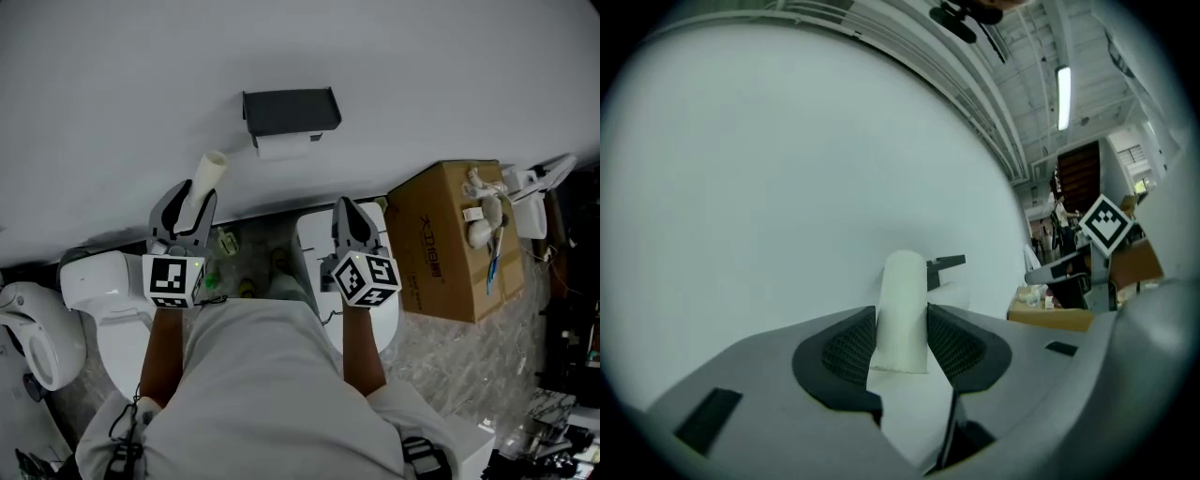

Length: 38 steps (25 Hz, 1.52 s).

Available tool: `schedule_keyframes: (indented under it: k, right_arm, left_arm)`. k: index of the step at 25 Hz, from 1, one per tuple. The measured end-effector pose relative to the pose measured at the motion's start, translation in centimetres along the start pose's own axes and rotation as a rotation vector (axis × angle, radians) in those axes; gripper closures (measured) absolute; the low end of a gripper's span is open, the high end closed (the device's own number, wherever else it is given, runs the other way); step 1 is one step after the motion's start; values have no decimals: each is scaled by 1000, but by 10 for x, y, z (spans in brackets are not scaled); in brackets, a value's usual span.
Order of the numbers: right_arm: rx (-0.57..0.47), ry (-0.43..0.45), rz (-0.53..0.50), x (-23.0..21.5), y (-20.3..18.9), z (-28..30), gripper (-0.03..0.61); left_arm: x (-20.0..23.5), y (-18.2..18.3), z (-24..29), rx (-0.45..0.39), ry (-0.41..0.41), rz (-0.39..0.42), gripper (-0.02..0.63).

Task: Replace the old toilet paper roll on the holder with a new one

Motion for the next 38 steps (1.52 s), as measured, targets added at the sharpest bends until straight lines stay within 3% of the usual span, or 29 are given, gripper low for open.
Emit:
schedule_keyframes:
  k: [8,15,38]
  right_arm:
    - [19,-25,-140,2,8,-2,574]
    - [-32,-36,-125,-1,14,-1,574]
    - [-46,-41,-128,-12,19,9,574]
  left_arm:
    - [9,2,3,-30,24,-143,422]
    - [14,4,4,-47,39,-138,422]
    - [19,9,17,-49,44,-162,422]
Point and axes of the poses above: the fingertips, and each gripper's own axes: z forward along the fingers, x to its left, y out of its top, the point moved 4 cm from there along -z, backward along the fingers, and after that the axes turned 14 degrees about y, right-handed, at the moved point
